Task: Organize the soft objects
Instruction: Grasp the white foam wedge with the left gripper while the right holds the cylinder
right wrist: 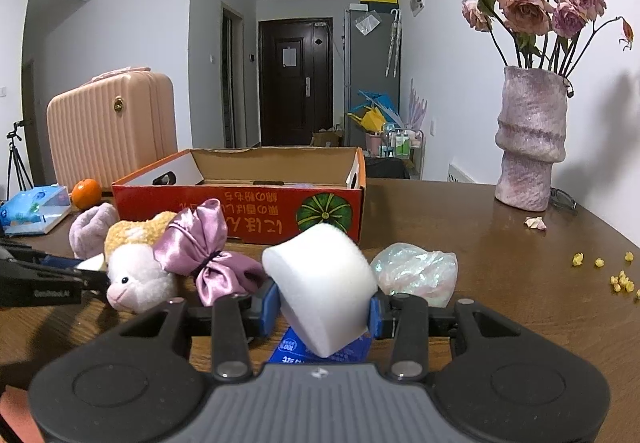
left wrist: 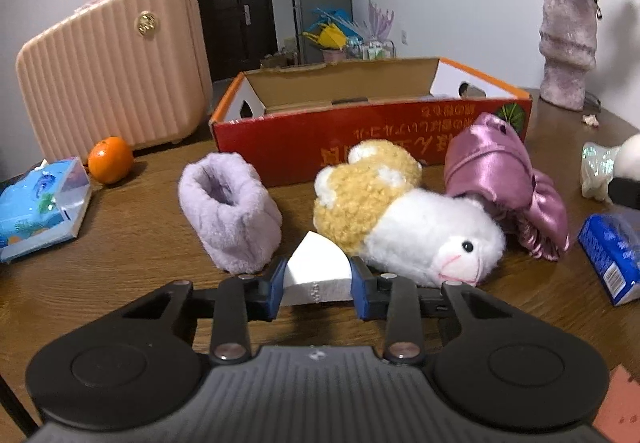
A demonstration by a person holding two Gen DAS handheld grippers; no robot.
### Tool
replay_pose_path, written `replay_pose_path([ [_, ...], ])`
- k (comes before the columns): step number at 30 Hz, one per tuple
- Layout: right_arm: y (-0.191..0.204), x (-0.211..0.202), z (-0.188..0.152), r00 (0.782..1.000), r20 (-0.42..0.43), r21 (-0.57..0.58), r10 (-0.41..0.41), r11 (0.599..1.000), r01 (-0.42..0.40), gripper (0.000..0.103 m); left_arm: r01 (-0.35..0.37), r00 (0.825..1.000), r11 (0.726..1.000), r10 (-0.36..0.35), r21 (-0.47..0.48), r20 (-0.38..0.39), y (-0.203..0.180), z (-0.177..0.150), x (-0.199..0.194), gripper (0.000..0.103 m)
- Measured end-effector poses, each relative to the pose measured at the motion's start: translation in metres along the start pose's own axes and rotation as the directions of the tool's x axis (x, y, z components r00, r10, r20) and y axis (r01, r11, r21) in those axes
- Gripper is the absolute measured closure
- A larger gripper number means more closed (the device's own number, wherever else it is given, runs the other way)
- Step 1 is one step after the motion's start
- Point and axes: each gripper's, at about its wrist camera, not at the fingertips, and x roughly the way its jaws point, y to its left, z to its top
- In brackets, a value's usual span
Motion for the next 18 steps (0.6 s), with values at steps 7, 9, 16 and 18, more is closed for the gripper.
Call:
replay_pose_path([
  [7,0.003,-0.007,0.002,0.999,0.046,-0.011,0.008,1.000,-0.008,0.061,-0.001,0.997,0.999,0.005,-0.049,0.081,0.003,0.008,-0.029,0.069],
  [9,0.004,-0.006,0.002,0.998,0.058,-0.015,0.001,1.000,0.000,0.061,0.001,0.994,0.999,0.004,-0.053,0.106,0.000,0.010,-0.038,0.069],
  [16,0.007,-0.011,0.006,0.995,0.097,0.005,-0.009,1.000,0.008,0.061,0.014,0.980,0.997,0.002,-0.077,0.200,-0.012,0.017,-0.067,0.069],
  [18,0.009,-0.012,0.007,0.995,0.103,0.007,-0.009,1.000,0.009,0.061,0.018,0.976,0.997,0.000,-0.080,0.218,-0.016,0.018,-0.073,0.069],
])
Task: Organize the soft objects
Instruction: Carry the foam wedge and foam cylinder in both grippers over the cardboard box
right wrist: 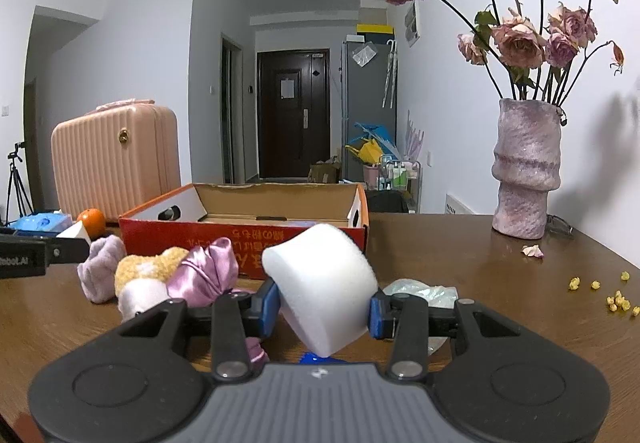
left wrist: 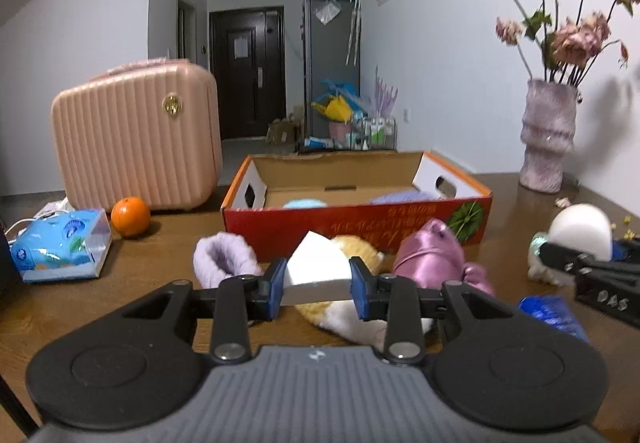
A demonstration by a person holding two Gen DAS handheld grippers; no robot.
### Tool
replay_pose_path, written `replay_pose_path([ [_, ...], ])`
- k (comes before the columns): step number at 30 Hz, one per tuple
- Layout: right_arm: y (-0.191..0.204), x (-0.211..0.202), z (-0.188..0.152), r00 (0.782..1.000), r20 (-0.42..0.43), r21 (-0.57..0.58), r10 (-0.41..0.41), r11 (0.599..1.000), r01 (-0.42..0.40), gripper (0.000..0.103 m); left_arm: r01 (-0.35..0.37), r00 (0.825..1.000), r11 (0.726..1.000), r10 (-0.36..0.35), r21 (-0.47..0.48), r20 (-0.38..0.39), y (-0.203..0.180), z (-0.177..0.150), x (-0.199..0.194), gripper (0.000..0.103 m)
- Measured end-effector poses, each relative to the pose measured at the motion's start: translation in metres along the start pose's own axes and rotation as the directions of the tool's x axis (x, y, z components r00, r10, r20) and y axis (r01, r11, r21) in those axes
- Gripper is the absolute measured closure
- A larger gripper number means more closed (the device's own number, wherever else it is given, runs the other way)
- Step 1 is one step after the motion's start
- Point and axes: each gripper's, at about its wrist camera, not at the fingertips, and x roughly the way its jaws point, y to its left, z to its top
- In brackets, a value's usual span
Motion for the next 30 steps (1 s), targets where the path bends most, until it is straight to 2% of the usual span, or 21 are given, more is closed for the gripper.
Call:
replay_pose_path([
  [16,0.020,-0.010,0.022,0.993,0.113,0.026,0.017,0.999,-0.020,0.061,0.017,0.999,0.998,-0.015,-0.052,0.045,-0.001,0.021,-0.004,0.069],
  [30,0.029,0.016,0.050,0.988,0.151,0.009,0.032,0.999,-0.034,0.061,0.017,0.995,0.993,-0.005,-0.115,0.101,0.002,0.055,0.018,0.069],
])
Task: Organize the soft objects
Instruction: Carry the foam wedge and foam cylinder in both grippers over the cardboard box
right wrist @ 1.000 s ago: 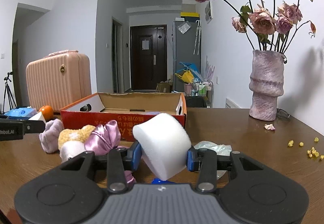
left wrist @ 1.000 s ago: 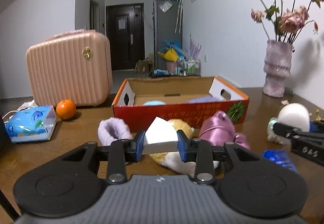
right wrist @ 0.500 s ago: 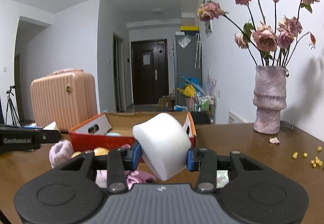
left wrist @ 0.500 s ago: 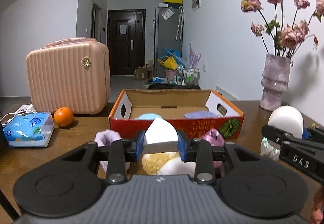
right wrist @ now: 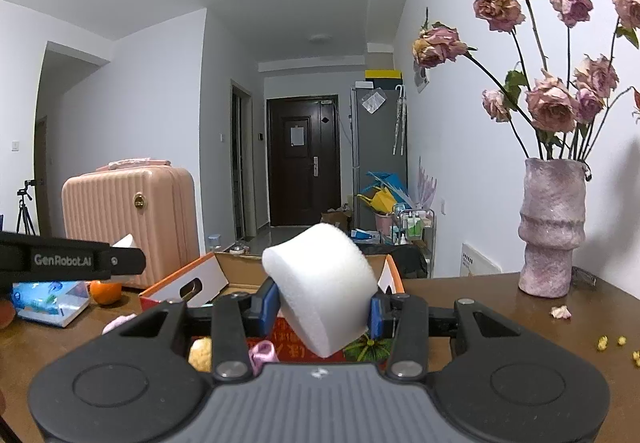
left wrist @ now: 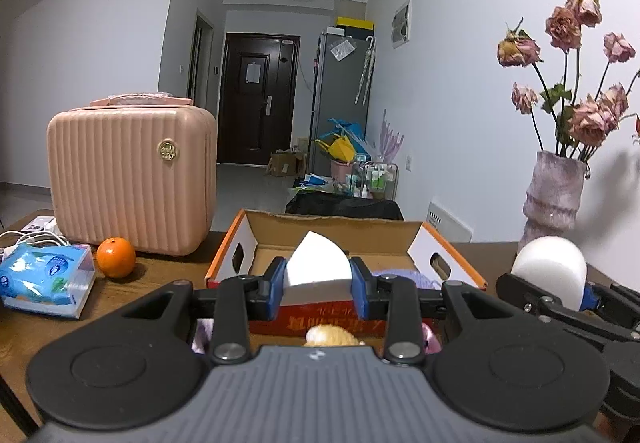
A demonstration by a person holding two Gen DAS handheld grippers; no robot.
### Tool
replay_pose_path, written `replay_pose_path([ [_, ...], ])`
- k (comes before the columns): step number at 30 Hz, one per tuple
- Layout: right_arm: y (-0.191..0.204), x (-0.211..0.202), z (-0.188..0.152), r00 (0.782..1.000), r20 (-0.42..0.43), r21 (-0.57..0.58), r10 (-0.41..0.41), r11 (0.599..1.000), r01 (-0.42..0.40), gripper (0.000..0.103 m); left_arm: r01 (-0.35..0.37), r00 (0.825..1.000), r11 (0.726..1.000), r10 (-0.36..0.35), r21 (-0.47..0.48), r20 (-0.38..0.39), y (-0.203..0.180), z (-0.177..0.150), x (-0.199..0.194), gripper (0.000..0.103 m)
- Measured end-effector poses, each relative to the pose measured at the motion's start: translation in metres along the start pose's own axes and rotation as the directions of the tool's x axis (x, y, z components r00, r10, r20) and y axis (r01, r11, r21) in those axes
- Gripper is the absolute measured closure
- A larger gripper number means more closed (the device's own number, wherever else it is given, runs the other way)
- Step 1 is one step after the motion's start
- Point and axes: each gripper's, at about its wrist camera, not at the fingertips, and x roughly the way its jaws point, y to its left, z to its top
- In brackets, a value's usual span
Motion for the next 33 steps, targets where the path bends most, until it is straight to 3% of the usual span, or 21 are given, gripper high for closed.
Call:
replay_pose_path([
  [16,0.005,0.054,0.025,1.000,0.009,-0.033,0.009,0.999,-0.009,0.061,-0.010,1.000,1.000,0.010,-0.021,0.007,0.003,0.018,0.046,0.069],
  [33,0.006,0.112,0.039,0.999,-0.041,-0.054,0.001,0.999,-0.003,0.061,-0.028,1.000,0.999,0.028,-0.034,0.001,0.006,0.031,0.091,0.069],
])
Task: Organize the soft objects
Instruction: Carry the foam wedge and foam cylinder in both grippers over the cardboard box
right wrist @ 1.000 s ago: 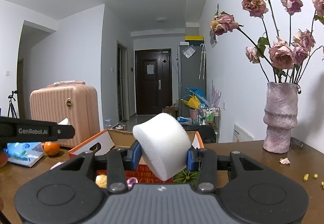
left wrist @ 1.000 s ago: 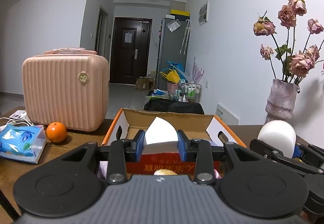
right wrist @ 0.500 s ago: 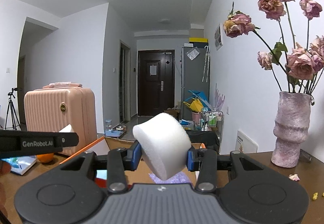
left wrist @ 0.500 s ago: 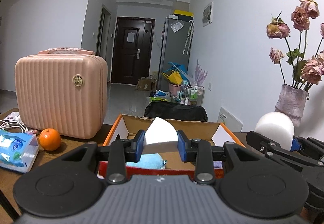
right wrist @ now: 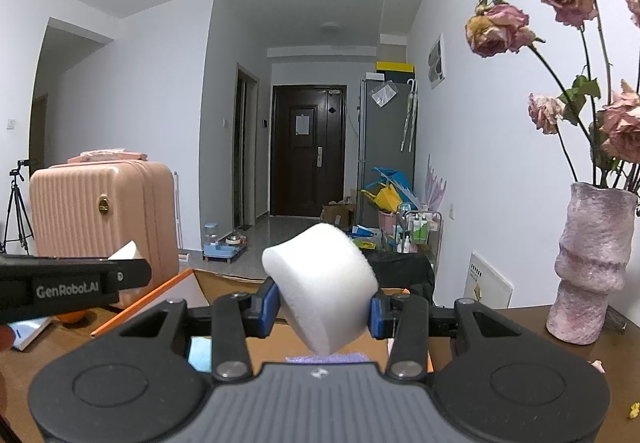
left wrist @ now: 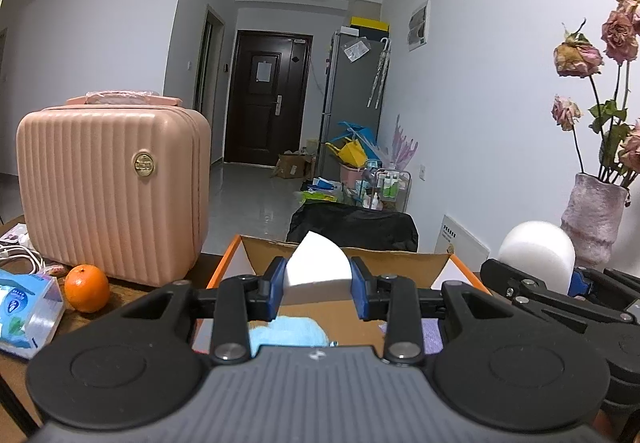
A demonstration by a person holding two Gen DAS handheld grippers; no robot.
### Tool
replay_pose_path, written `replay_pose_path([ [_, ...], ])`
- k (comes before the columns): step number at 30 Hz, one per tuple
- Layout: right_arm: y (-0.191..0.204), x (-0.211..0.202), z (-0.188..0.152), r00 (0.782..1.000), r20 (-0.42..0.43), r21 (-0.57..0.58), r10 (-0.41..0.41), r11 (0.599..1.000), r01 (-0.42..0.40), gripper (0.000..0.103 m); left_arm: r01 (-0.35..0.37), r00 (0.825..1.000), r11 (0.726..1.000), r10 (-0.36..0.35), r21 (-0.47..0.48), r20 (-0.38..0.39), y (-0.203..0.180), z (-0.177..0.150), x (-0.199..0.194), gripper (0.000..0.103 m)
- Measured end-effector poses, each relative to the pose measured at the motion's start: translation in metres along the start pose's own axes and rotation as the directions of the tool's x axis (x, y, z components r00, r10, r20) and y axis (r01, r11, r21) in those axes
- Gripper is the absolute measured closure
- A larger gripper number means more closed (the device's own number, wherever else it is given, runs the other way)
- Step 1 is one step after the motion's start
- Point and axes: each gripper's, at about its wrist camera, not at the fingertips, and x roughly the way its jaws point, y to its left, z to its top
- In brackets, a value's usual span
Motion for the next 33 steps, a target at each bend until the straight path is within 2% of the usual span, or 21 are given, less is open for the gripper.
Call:
replay_pose_path([
  [11,-0.001,0.033,0.009,0.999,-0.039,-0.023,-0.013,1.000,0.012,0.061,-0.016,1.000,1.000,0.015,-0.011,-0.017,0.000,0.007,0.035,0.069],
  [15,-0.004,0.048,0.012,0.997,-0.083,-0.015,-0.007,1.000,0.006,0.061,-0.028,0.999,1.000,0.028,-0.010,-0.031,-0.001,0.008,0.049,0.069],
  [21,-0.006,0.070,0.010,0.988,-0.154,-0.016,-0.010,1.000,0.008,0.061,-0.063,0.996,0.998,0.063,-0.006,-0.055,0.001,0.007,0.074,0.069],
  [27,-0.005,0.098,0.001,0.971,-0.240,-0.038,-0.023,0.999,0.014,0.061,-0.098,0.991,0.995,0.098,0.005,-0.094,0.006,0.003,0.098,0.069],
  [33,-0.005,0.113,-0.008,0.961,-0.277,-0.033,-0.024,0.999,0.015,0.061,-0.117,0.985,0.993,0.119,0.021,-0.125,0.008,-0.003,0.111,0.069],
])
